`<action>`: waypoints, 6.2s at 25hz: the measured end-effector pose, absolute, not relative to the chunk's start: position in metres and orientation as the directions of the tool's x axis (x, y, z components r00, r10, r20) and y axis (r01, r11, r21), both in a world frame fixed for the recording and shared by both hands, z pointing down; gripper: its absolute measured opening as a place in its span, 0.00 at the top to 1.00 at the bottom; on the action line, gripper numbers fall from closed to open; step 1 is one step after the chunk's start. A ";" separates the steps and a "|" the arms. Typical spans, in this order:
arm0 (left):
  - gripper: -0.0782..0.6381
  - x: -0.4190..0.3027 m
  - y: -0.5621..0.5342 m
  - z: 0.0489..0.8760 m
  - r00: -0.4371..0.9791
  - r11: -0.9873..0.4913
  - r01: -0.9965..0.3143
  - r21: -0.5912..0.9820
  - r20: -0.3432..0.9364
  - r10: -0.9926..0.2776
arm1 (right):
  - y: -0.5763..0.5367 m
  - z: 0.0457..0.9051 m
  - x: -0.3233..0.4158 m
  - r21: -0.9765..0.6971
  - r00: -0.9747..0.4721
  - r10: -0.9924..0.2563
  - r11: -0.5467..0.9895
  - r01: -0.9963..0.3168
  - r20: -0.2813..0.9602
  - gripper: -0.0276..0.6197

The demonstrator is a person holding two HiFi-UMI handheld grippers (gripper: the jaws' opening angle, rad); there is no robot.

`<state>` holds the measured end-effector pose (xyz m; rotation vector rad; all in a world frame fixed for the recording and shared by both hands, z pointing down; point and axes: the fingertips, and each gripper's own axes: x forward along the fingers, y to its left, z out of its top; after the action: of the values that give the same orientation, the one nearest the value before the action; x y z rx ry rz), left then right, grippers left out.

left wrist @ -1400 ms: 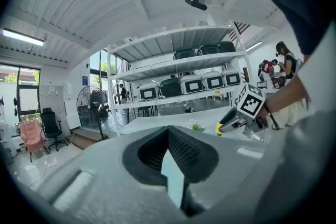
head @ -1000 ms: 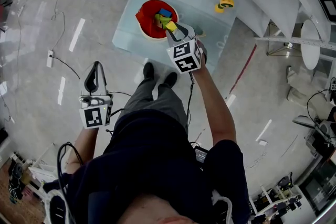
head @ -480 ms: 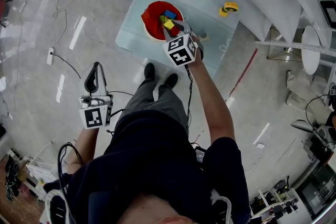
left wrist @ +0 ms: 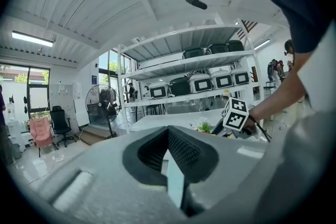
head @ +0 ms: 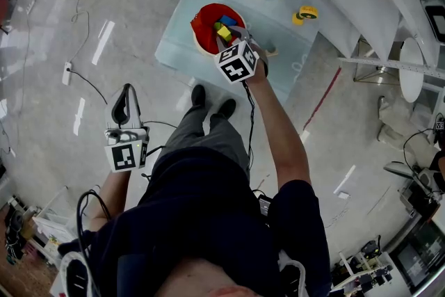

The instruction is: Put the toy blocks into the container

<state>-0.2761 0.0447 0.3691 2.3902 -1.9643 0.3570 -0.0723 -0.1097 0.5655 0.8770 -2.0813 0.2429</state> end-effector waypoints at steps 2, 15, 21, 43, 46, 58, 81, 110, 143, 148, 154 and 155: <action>0.89 -0.277 0.044 0.369 0.177 -0.202 -0.972 -0.122 0.193 -0.965 | -0.111 0.567 -0.072 0.137 -0.395 -0.499 0.736 -0.663 0.771 0.74; 0.89 -0.281 0.044 0.369 0.169 -0.197 -0.973 -0.125 0.203 -0.965 | -0.118 0.567 -0.077 0.158 -0.411 -0.540 0.725 -0.670 0.735 0.63; 0.89 -0.282 0.042 0.371 0.169 -0.198 -0.972 -0.127 0.204 -0.964 | -0.121 0.558 -0.078 0.146 -0.443 -0.567 0.714 -0.685 0.695 0.54; 0.89 -0.268 0.034 0.371 0.198 -0.231 -0.962 -0.144 0.213 -0.957 | -0.124 0.516 -0.036 0.158 -0.415 -0.725 0.579 -0.800 0.550 0.51; 0.89 -0.264 0.031 0.370 0.203 -0.235 -0.962 -0.140 0.213 -0.956 | -0.123 0.514 -0.022 0.160 -0.392 -0.742 0.550 -0.819 0.543 0.49; 0.89 -0.250 0.029 0.369 0.244 -0.281 -0.943 -0.177 0.206 -0.948 | -0.118 0.513 0.023 0.141 -0.349 -0.796 0.469 -0.872 0.495 0.48; 0.89 -0.234 0.028 0.373 0.263 -0.309 -0.933 -0.185 0.234 -0.936 | -0.095 0.601 0.109 0.194 -0.234 -0.736 0.445 -0.874 0.636 0.49; 0.89 -0.224 0.029 0.389 0.237 -0.316 -0.920 -0.232 0.311 -0.920 | -0.089 0.734 0.144 0.144 -0.146 -0.570 0.433 -0.890 0.809 0.47; 0.89 -0.224 0.030 0.396 0.216 -0.302 -0.925 -0.231 0.335 -0.917 | -0.087 0.774 0.145 0.074 -0.140 -0.512 0.374 -0.925 0.848 0.51; 0.89 -0.224 0.032 0.397 0.215 -0.304 -0.924 -0.234 0.340 -0.916 | -0.088 0.773 0.146 0.058 -0.144 -0.509 0.360 -0.931 0.849 0.51; 0.89 -0.224 0.034 0.396 0.217 -0.306 -0.920 -0.244 0.332 -0.918 | -0.088 0.770 0.146 0.060 -0.141 -0.516 0.353 -0.934 0.845 0.51; 0.89 -0.224 0.034 0.396 0.215 -0.302 -0.923 -0.239 0.332 -0.919 | -0.088 0.767 0.146 0.062 -0.140 -0.520 0.352 -0.934 0.842 0.51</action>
<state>-0.2238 0.0339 0.3957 2.4411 -1.8494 0.6541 0.1460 -0.0879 0.7674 1.2847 -1.7916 0.6320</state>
